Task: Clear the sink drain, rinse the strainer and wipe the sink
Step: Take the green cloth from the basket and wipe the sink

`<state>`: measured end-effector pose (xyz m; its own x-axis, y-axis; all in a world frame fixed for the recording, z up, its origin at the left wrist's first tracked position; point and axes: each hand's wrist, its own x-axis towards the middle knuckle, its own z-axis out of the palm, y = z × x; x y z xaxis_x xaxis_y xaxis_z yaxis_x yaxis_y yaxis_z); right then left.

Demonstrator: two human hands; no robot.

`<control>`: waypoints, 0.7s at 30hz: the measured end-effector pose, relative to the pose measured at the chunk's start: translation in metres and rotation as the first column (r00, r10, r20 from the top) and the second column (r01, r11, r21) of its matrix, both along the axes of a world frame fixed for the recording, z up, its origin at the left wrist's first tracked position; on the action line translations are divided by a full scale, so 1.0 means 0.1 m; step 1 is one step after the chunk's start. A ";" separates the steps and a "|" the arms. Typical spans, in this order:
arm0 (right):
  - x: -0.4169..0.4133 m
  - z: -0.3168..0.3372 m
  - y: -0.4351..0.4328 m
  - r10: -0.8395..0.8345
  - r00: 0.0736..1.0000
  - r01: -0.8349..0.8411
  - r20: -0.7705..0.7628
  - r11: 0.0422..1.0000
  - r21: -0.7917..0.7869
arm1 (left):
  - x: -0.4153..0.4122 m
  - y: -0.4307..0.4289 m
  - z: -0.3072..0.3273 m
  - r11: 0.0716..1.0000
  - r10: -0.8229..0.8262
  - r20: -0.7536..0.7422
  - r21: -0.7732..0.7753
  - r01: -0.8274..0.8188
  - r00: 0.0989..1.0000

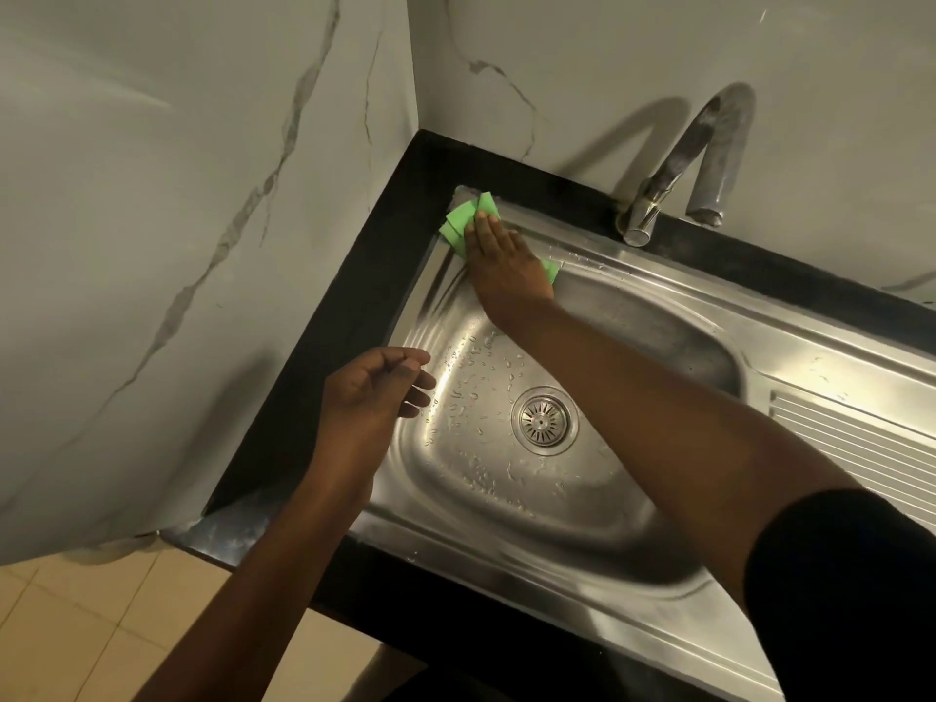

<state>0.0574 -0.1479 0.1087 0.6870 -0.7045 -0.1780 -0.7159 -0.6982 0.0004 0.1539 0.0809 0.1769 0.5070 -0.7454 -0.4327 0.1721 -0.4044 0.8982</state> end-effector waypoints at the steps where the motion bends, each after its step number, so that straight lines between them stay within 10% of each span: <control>1: -0.06 0.00 -0.04 -0.009 1.000 0.009 0.006 1.000 -0.006 | -0.02 0.00 0.00 1.000 -0.001 -0.005 0.000 0.001 1.000; 15: -2.38 0.07 0.30 -0.501 0.851 0.503 -0.160 0.864 -0.030 | -0.37 -0.05 -0.04 0.988 -0.125 -0.033 -0.095 0.121 0.992; 21: -2.55 0.60 0.24 -0.780 0.597 0.744 0.186 0.626 0.235 | -0.43 -0.03 -0.10 0.978 -0.174 -0.041 -0.120 0.168 0.984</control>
